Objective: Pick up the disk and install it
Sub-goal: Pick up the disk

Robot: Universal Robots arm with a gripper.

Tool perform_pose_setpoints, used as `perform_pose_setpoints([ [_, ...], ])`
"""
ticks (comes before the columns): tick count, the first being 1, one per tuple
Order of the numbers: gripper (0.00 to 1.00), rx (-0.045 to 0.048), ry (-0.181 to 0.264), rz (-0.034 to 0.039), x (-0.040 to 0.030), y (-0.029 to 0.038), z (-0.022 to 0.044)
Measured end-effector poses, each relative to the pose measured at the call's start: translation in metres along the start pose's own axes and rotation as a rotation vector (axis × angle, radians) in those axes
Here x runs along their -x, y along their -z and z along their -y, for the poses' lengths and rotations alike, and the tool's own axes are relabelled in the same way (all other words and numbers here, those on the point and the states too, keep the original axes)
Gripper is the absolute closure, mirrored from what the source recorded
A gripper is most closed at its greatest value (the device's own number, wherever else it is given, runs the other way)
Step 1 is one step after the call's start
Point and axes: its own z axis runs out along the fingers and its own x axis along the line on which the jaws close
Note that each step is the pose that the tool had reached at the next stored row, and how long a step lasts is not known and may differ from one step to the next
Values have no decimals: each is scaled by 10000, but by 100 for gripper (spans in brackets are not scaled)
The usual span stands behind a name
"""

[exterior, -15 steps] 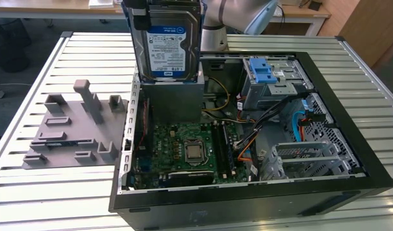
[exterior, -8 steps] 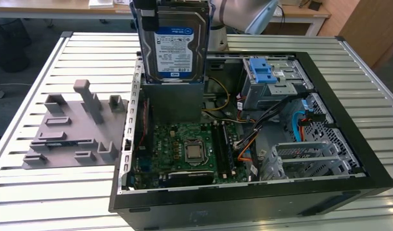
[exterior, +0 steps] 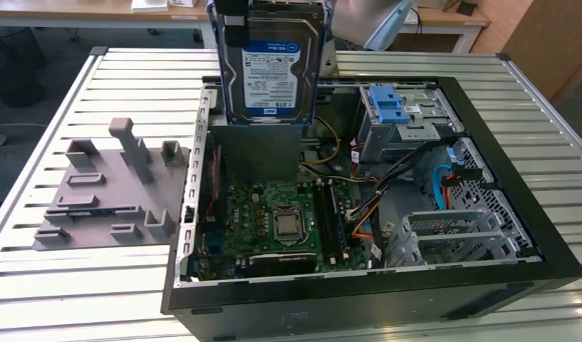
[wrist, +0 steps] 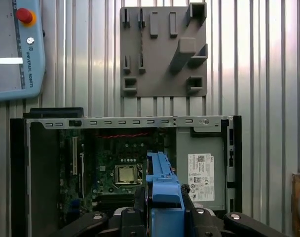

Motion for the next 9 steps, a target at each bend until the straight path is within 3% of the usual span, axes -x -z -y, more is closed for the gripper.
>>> perform_pose_setpoints([
  [9, 64, -1, -27, 1, -42, 1, 127],
])
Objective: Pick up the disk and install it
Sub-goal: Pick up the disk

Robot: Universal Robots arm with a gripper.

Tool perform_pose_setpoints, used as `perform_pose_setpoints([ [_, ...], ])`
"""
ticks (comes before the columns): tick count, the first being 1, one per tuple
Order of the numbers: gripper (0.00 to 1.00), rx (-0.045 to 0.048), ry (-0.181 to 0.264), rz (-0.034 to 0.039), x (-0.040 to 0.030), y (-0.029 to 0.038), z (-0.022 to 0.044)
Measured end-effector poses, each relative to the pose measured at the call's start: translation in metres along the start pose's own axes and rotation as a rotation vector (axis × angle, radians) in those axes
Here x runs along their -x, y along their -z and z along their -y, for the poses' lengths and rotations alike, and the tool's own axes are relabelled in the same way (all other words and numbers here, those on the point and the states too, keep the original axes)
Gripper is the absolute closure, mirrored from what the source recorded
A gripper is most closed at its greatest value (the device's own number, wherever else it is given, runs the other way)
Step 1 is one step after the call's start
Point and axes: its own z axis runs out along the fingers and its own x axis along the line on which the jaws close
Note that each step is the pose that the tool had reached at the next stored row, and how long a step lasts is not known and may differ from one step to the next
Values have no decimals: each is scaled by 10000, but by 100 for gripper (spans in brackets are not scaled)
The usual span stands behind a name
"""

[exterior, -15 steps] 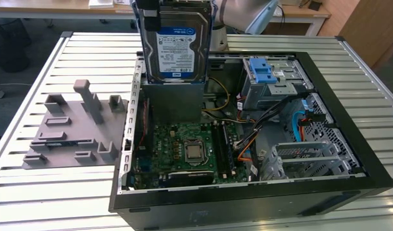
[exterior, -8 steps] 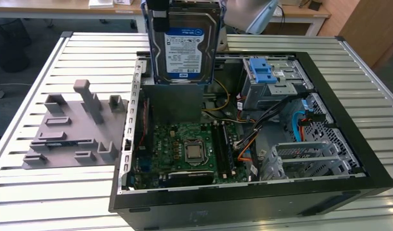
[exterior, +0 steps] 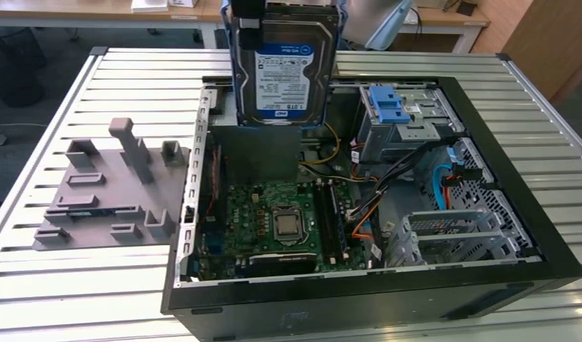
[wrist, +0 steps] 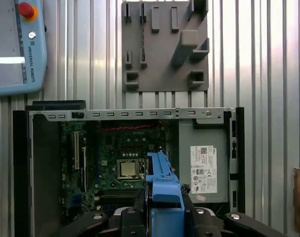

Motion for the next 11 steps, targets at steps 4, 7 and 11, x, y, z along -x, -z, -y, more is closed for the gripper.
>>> perform_pose_setpoints([
  [4, 64, 0, -15, 0, -25, 0, 47],
  [7, 64, 0, -22, 0, -41, 0, 90],
  [11, 64, 0, -24, 0, -59, 1, 173],
])
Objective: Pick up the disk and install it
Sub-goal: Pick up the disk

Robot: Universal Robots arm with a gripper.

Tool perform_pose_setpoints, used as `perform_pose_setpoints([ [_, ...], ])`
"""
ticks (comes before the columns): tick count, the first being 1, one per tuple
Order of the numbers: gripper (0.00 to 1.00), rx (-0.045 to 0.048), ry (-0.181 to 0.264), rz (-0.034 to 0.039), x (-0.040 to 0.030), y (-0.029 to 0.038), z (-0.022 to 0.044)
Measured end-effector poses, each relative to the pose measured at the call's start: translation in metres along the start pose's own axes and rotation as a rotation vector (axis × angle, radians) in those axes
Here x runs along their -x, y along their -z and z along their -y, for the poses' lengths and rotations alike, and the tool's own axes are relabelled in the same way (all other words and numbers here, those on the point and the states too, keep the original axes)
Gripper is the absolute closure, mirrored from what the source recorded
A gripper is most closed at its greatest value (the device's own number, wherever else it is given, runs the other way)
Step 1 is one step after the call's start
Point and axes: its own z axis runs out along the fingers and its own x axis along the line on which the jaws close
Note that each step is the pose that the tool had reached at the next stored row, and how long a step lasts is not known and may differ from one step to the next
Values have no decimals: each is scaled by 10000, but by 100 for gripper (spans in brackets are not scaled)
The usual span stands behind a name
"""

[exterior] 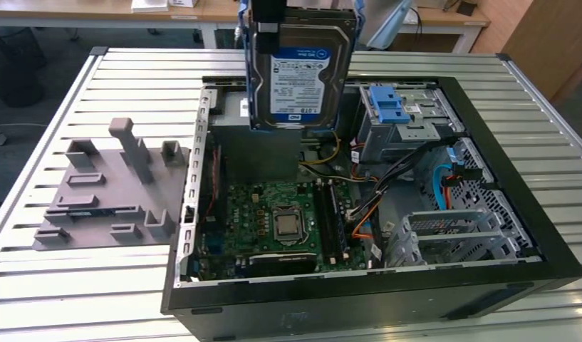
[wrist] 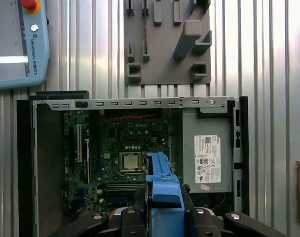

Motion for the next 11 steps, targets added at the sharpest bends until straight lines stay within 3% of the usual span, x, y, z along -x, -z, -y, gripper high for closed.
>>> perform_pose_setpoints([
  [11, 64, 0, -1, -1, -32, 4, 265],
])
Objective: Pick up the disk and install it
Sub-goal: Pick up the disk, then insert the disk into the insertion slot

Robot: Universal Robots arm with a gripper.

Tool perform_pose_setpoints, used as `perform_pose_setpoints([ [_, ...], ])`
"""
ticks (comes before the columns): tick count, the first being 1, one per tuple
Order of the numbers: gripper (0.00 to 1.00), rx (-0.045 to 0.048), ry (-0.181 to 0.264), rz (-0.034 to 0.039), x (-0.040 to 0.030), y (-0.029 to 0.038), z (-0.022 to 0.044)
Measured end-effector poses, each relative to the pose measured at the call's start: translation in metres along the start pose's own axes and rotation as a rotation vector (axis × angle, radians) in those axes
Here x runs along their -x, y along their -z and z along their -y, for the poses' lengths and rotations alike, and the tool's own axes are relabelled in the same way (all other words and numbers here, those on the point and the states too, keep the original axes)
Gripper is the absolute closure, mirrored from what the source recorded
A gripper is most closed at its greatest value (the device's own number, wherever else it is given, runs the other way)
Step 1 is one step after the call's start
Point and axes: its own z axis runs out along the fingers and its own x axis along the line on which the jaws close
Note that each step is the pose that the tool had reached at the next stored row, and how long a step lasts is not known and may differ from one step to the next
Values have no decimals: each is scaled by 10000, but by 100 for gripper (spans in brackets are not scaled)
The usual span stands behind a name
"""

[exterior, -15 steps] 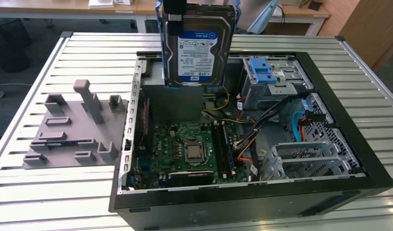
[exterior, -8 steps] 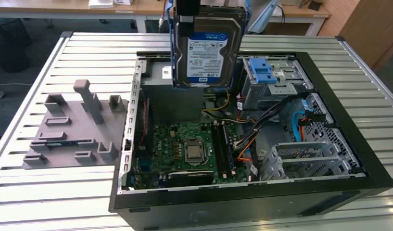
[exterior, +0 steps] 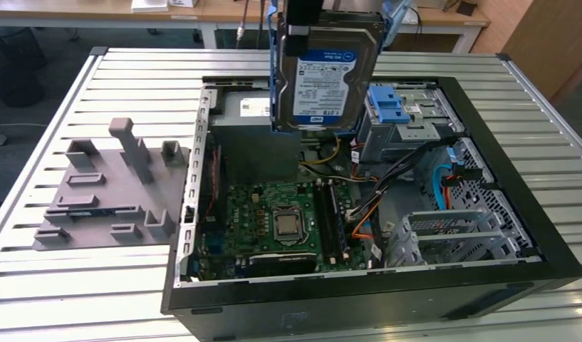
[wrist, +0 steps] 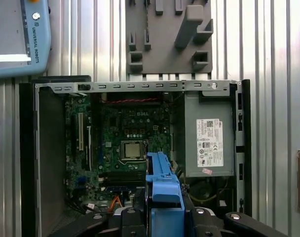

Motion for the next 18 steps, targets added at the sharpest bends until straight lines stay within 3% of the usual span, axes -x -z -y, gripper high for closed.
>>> perform_pose_setpoints([
  [9, 64, 1, 0, 0, -3, 4, 229],
  [18, 64, 0, -1, 1, -2, 4, 271],
])
